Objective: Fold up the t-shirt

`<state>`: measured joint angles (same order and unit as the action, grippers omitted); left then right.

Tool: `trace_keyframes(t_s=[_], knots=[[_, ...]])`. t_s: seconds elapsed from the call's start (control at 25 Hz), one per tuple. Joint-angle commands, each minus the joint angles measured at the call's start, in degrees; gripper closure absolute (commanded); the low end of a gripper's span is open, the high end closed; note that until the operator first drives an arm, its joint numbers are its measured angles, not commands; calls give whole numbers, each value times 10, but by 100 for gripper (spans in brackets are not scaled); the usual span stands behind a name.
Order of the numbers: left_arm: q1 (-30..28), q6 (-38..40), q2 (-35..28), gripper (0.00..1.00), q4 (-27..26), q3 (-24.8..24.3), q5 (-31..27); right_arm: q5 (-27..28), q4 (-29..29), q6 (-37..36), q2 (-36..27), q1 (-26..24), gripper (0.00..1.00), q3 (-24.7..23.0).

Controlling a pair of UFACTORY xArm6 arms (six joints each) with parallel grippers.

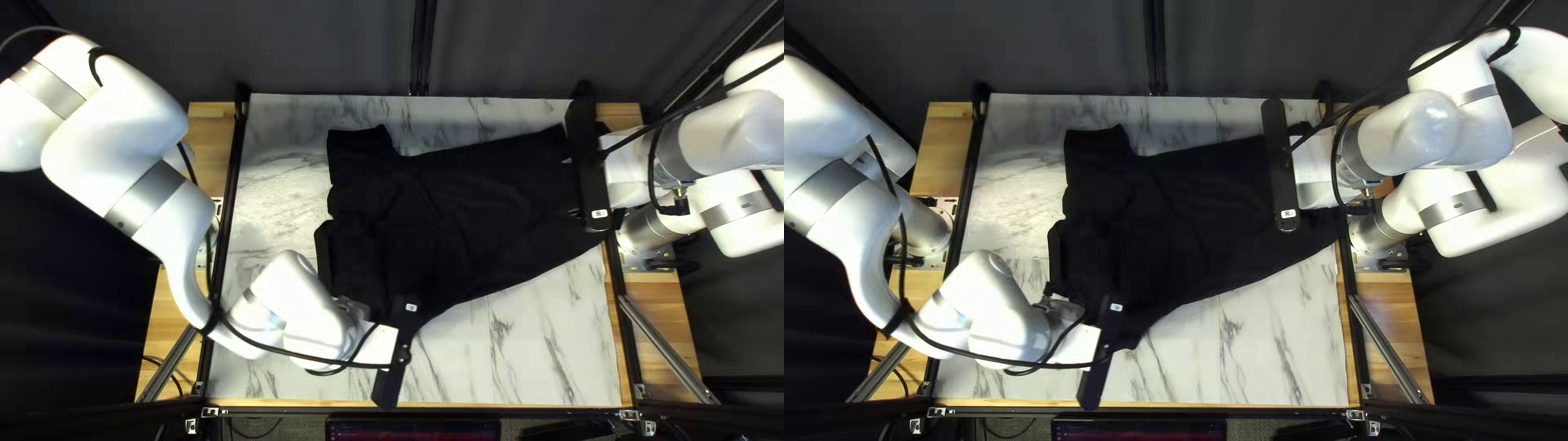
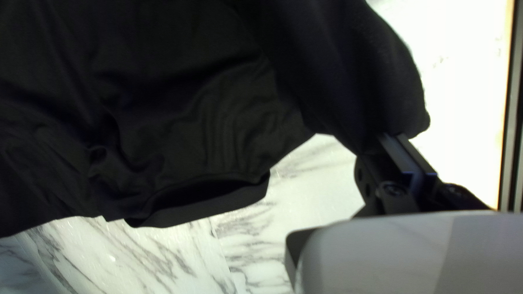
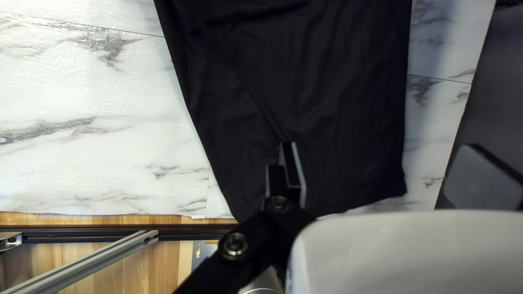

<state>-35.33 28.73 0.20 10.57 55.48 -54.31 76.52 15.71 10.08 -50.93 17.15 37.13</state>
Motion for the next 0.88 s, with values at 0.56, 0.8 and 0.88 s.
trace_keyframes(t_s=[0.56, 0.8, 0.88], knots=[[-16, 122, -201, 100, 36, -184, -94, 0, 0, 0, 0, 0, 0, 0], [-12, 149, -209, 61, 42, -203, -93, 0, 0, 0, 0, 0, 0, 0], [-5, 149, -204, 0, 41, -201, -89, 0, 0, 0, 0, 0, 0, 0]])
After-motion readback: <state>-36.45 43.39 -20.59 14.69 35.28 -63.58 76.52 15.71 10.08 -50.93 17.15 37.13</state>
